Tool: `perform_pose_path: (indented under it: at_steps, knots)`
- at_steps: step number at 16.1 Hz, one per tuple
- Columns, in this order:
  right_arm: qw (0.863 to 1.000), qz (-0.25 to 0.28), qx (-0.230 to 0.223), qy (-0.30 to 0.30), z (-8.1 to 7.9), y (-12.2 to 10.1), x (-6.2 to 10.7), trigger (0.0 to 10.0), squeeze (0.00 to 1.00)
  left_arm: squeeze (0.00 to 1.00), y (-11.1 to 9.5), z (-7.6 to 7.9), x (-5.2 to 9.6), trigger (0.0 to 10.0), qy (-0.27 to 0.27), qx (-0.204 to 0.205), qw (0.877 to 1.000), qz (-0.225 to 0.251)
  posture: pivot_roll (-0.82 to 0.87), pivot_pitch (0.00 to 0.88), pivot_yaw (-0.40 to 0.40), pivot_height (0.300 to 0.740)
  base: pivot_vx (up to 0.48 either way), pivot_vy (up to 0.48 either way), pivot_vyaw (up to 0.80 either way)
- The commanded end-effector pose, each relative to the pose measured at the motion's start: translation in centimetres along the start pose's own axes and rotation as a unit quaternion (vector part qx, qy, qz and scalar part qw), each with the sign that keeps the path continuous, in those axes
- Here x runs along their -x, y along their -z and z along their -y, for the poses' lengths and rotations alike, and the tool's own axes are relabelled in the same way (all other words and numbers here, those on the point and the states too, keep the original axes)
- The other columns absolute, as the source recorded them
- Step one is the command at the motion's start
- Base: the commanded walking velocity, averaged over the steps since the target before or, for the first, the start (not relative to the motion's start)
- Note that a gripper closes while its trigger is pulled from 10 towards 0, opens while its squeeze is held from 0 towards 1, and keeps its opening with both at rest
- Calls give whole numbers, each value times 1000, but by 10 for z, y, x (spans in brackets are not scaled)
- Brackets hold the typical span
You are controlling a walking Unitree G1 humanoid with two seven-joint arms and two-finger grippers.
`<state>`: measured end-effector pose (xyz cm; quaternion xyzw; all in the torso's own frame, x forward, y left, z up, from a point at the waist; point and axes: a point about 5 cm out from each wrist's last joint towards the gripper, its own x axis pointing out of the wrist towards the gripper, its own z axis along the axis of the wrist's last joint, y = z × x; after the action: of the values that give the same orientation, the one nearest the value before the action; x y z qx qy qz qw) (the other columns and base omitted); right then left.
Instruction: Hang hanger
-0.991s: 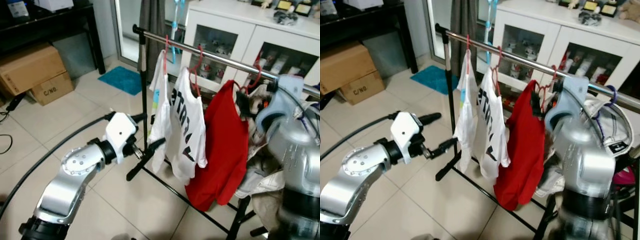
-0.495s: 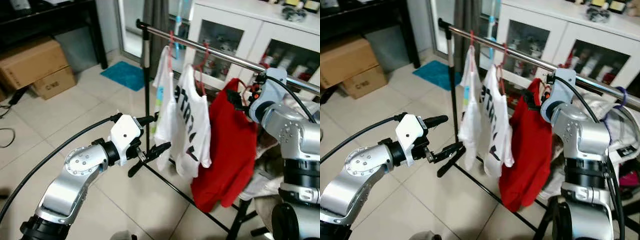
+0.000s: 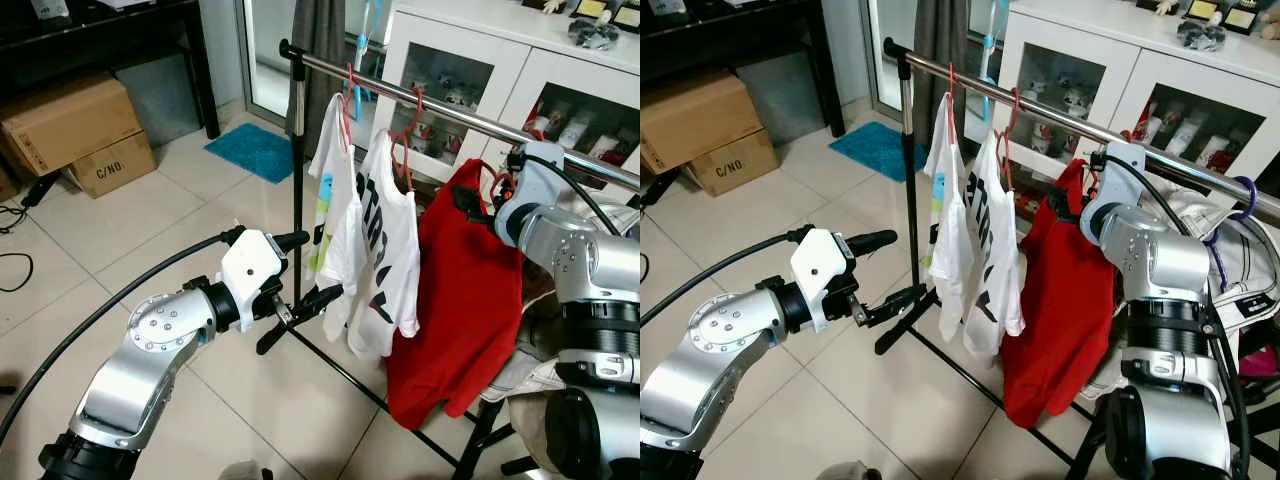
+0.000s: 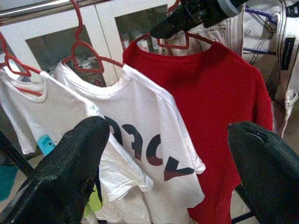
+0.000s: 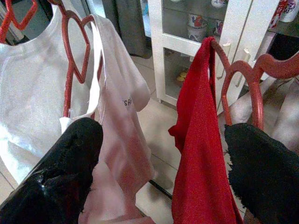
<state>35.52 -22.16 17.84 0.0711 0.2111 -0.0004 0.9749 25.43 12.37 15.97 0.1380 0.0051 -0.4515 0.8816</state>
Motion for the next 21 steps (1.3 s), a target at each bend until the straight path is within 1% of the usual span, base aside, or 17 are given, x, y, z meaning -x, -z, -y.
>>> perform_pose_path:
  at_steps: [1,4,5,7,9,10,11,12,13,14,17,18,19,21]
  knots:
    - [1000,10,-3,5,5,-8,2,10000,0,757,-1,3,1,10000,6,2,1000,1,32,0,-66,740,0,0,0]
    - [1000,9,-8,15,12,-7,1,10000,0,753,0,4,1,10000,6,2,1000,-1,31,0,-64,740,0,0,0]
    - [1000,13,-14,13,14,-9,2,10000,0,757,0,4,2,10000,7,2,1000,-2,33,0,-63,740,0,0,0]
    - [1000,18,-13,2,16,-12,5,10000,0,757,0,3,2,10000,6,1,1000,-3,37,0,-62,740,0,0,0]
    - [999,46,-1,-22,26,-22,20,10000,0,757,0,2,4,10000,6,0,1000,-5,37,0,-53,740,0,0,0]
    - [997,62,14,-40,27,-28,26,10000,0,757,0,2,4,10000,7,-1,1000,-6,35,0,-49,740,0,0,0]
    - [996,68,22,-46,28,-29,29,10000,0,757,0,1,4,10000,8,-1,1000,-7,34,0,-46,740,0,0,0]
    - [996,70,31,-45,32,-31,33,10000,0,753,0,1,4,10000,10,-2,1000,-8,31,0,-43,740,0,0,0]
    - [997,65,31,-32,38,-30,34,10000,0,757,0,0,3,10000,13,-3,1000,-8,28,2,-33,740,0,0,0]
    - [998,53,26,-21,41,-26,33,10000,0,753,-1,-1,2,10000,16,-4,1000,-8,25,2,-30,740,0,0,0]
    - [999,30,12,-11,36,-15,23,10000,0,757,-1,-2,-1,10000,20,-4,1000,-8,23,8,-22,740,0,0,0]
    - [1000,19,2,4,34,-10,16,10000,0,753,-2,-2,-2,10000,20,-5,1000,-9,28,10,-25,740,0,0,0]
    - [999,9,-6,33,34,-6,7,10000,0,757,-2,-2,-2,10000,18,-6,1000,-10,35,12,-31,740,0,0,0]
    - [999,4,-8,47,35,-5,3,10000,0,757,-1,-3,0,10000,16,-6,1000,-12,38,11,-34,740,0,0,0]
